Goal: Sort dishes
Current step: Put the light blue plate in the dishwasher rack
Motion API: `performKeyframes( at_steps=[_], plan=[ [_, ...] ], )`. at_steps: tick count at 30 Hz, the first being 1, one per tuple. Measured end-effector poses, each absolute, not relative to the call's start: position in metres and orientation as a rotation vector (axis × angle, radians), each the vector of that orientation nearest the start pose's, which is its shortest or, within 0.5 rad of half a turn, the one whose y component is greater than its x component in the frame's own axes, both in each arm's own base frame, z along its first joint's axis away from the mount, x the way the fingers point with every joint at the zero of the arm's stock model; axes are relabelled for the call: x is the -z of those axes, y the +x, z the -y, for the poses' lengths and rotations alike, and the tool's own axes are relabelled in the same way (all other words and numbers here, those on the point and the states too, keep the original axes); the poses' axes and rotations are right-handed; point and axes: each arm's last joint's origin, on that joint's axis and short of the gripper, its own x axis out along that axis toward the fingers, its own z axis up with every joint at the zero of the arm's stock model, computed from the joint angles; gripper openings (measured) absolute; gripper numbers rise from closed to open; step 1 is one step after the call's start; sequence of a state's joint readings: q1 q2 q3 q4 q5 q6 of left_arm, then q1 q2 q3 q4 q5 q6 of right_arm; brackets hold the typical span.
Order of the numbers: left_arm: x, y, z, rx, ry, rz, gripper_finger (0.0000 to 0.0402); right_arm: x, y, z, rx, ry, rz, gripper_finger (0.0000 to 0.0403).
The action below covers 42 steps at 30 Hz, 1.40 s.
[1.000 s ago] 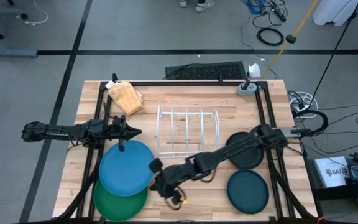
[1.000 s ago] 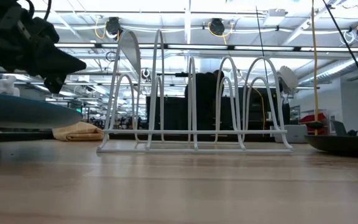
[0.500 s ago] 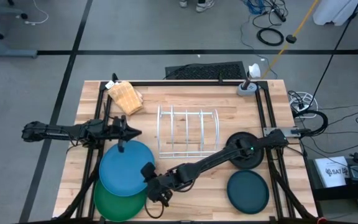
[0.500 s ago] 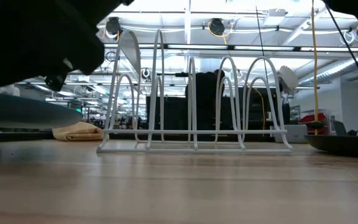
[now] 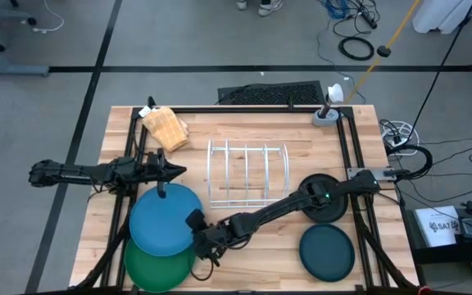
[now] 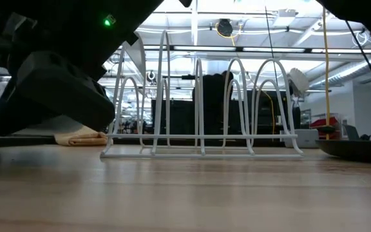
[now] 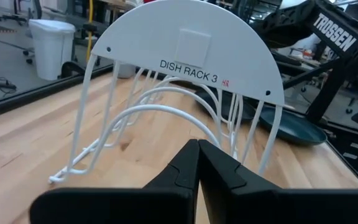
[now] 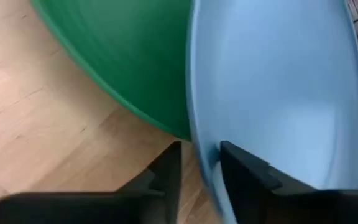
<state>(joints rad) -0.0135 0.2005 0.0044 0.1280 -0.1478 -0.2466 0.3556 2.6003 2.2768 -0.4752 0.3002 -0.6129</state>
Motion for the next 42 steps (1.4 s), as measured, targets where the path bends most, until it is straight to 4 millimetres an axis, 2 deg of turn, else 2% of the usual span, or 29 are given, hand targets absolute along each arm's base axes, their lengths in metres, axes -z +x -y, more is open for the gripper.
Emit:
performKeyframes(
  at_steps=[5,9,16,19,25,31,34,38,42],
  plan=[
    [-0.161,0.110,-0.003,-0.142,-0.242,-0.052,0.0020,-0.152,0.531,-0.196,-0.248,-0.932,-0.698,0.0010],
    [-0.161,0.110,-0.003,-0.142,-0.243,-0.052,0.0020,-0.154,0.529,-0.201,-0.231,-0.990,-0.696,0.0010],
    [-0.166,0.110,-0.003,-0.134,-0.248,0.000,0.0020,-0.183,0.526,-0.210,-0.235,-0.994,-0.657,0.0005],
    [-0.173,0.110,-0.002,-0.107,-0.251,0.054,0.0020,-0.201,0.520,-0.213,-0.232,-0.992,-0.634,0.0004],
    [-0.207,0.104,0.000,-0.008,-0.214,0.351,0.0020,-0.255,0.499,-0.217,-0.213,-0.906,-0.593,0.0002],
    [-0.239,0.085,0.004,0.164,-0.161,0.715,0.0020,-0.306,0.472,-0.214,-0.162,-0.719,-0.581,0.0002],
    [-0.253,0.070,0.006,0.266,-0.113,0.911,0.0022,-0.324,0.461,-0.214,-0.070,-0.628,-0.567,0.0001],
    [-0.263,0.052,0.009,0.406,-0.089,1.100,0.0049,-0.347,0.447,-0.216,0.012,-0.538,-0.523,0.0001],
    [-0.262,0.051,0.010,0.480,-0.097,1.079,0.0094,-0.369,0.432,-0.215,0.114,-0.433,-0.476,0.0001]
  ],
)
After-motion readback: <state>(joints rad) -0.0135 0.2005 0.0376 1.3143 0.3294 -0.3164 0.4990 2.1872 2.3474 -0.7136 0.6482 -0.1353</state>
